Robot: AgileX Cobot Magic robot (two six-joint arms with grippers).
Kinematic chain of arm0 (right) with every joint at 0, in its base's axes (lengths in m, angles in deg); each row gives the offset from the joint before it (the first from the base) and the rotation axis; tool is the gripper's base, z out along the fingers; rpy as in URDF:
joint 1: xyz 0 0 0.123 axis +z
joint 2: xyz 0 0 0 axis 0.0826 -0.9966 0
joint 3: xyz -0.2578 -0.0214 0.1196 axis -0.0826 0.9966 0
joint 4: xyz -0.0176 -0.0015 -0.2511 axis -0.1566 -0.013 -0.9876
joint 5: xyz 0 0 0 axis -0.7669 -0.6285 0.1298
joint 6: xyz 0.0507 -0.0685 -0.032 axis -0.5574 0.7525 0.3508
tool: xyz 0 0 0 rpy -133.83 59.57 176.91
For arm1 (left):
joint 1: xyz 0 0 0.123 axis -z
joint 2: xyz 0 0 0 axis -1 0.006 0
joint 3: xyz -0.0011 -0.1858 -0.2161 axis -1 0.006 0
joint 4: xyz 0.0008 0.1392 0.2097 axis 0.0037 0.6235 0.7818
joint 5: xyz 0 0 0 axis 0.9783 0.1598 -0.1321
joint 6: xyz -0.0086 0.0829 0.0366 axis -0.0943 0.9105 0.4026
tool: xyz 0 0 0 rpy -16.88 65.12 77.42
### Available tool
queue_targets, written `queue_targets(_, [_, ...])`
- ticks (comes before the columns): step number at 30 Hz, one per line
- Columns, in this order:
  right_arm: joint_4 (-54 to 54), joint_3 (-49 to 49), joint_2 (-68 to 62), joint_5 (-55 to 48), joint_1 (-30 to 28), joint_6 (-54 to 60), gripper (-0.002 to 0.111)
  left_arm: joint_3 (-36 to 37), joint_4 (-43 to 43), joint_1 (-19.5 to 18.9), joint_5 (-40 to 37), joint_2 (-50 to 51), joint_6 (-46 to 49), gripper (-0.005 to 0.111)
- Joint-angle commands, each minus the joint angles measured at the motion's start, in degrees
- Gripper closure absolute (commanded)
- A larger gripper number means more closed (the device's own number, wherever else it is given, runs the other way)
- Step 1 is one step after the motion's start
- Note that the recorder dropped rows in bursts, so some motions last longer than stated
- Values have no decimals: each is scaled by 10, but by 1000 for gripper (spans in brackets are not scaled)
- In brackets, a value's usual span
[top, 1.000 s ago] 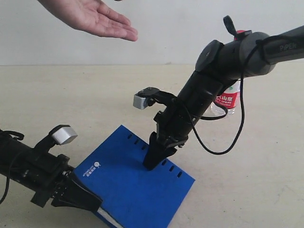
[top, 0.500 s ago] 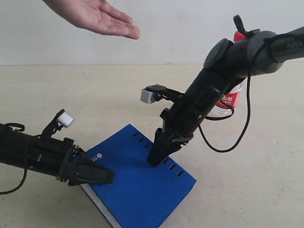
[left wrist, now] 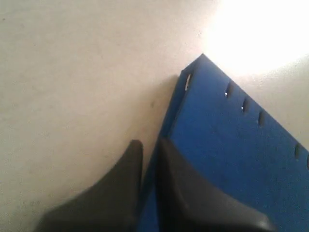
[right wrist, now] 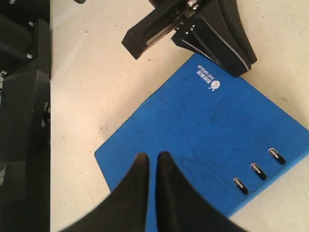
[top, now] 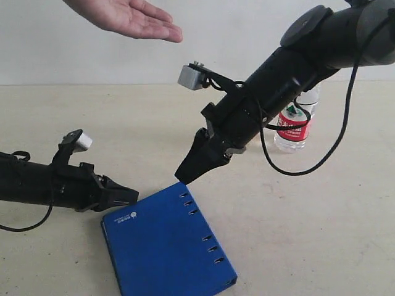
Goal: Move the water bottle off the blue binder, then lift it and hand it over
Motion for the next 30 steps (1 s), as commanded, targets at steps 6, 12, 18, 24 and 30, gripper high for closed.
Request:
queue_targets(6, [-14, 0, 3, -5, 0, -51, 106, 1, -3, 1, -33, -16, -66, 41])
queue_targets(12, [-29, 0, 3, -5, 0, -114, 58, 15, 187, -10, 33, -154, -273, 57])
queue_targets(18, [-214, 0, -8, 68, -1, -282, 43, 98, 215, -7, 73, -186, -342, 57])
queue_targets(24, [-218, 18, -42, 90, -20, -309, 43, 164, 210, -7, 123, -186, -334, 57])
queue_targets(30, [-193, 33, -58, 111, -84, -292, 43, 171, 210, -7, 118, -186, -326, 57])
